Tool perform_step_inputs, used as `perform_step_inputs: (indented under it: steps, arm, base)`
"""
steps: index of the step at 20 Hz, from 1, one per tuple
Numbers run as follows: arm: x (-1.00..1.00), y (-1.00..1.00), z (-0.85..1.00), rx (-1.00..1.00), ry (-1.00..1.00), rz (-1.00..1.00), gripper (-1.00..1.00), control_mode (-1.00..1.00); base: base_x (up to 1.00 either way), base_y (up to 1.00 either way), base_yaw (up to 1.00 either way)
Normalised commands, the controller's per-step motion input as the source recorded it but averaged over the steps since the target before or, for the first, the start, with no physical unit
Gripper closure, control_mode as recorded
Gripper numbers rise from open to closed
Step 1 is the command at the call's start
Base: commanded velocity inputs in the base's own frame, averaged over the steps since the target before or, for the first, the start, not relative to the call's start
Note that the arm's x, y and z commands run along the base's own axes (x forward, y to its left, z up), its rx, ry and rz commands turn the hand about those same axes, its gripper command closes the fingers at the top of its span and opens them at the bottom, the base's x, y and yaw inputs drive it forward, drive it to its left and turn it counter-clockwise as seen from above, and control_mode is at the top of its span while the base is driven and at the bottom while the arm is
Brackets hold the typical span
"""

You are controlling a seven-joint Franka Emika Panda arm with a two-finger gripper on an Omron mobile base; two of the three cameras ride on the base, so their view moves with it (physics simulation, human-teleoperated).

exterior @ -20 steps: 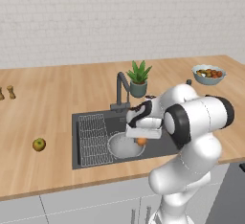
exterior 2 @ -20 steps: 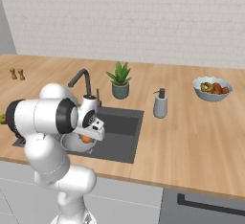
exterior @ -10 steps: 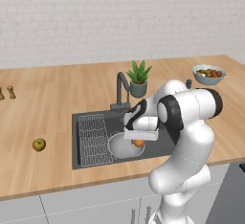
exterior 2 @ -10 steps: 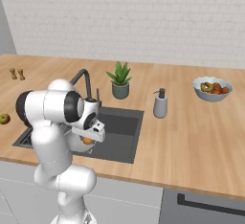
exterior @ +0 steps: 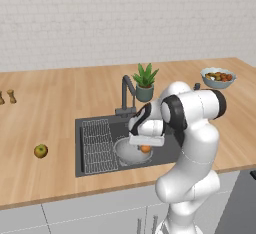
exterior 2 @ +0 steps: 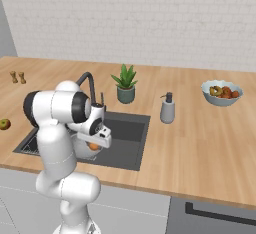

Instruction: Put the colander in the sink, put the apple, tangerine in the colander, and turn on the sink faucet and pour water over the colander.

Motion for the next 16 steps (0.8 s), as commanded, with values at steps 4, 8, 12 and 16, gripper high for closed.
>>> perform_step_inputs:
  steps: [4,8,12,16]
  arm:
    - [0.07,0.02,-0.01,0.0,0.0,0.0,1.0,-1.0]
    - [0.0,0.08,0.0,0.0,0.02,0.0,1.0,-1.0]
    - [0.0,0.13,0.0,0.0,0.0,0.0,-1.0,-1.0]
    - [0.0,0.02,0.0,0.0,0.0,0.0,-1.0,-1.0]
  base:
    - [0.0,0.0,0.0]
    - [0.0,0.0,0.0]
    - [0.0,0.0,0.0]
    - [0.0,0.0,0.0]
